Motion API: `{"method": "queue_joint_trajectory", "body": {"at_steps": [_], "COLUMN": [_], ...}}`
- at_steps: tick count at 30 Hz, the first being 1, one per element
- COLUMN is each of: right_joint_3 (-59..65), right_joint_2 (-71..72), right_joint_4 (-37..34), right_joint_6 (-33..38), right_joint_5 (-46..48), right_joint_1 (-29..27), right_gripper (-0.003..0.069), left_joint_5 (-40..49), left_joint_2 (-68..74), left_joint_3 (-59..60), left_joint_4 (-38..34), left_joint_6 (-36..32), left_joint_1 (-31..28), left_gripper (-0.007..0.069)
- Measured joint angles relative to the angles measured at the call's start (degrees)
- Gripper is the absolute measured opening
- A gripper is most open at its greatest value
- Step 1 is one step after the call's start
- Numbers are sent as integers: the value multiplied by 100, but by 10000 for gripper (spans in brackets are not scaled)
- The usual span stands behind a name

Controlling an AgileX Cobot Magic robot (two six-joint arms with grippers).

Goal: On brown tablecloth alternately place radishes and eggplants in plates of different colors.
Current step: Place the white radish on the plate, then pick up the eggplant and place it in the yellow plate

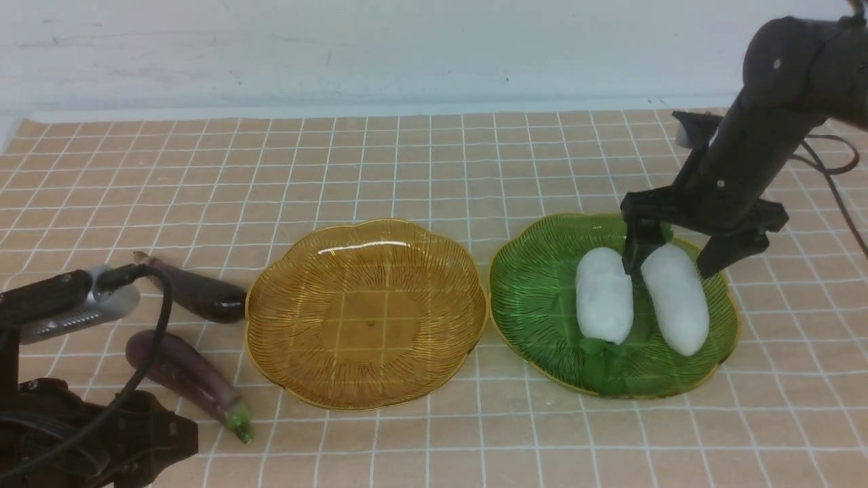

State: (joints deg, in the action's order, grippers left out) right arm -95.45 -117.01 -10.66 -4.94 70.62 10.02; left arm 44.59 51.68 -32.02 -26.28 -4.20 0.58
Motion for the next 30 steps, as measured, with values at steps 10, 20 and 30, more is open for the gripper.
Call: {"method": "queue_joint_trajectory", "body": {"at_steps": [10, 20, 30], "right_joint_3": [941, 1451, 1455], "right_joint_2": [1843, 2730, 2719], "right_joint_4": [-487, -459, -464], "right_joint_6": [494, 676, 676], "right_joint_5": [-15, 85, 85], "right_joint_1": [0, 0, 0], "right_gripper": [604, 519, 516], "left_joint_5": [-957, -2457, -2699], "left_joint_2": [320, 2654, 4408], "left_joint_3": [0, -484, -1252], "left_joint_4": [1473, 1759, 1759], "left_joint_6": [1520, 2773, 3080], "left_joint_1": [0, 0, 0], "left_gripper": [542, 542, 542]}}
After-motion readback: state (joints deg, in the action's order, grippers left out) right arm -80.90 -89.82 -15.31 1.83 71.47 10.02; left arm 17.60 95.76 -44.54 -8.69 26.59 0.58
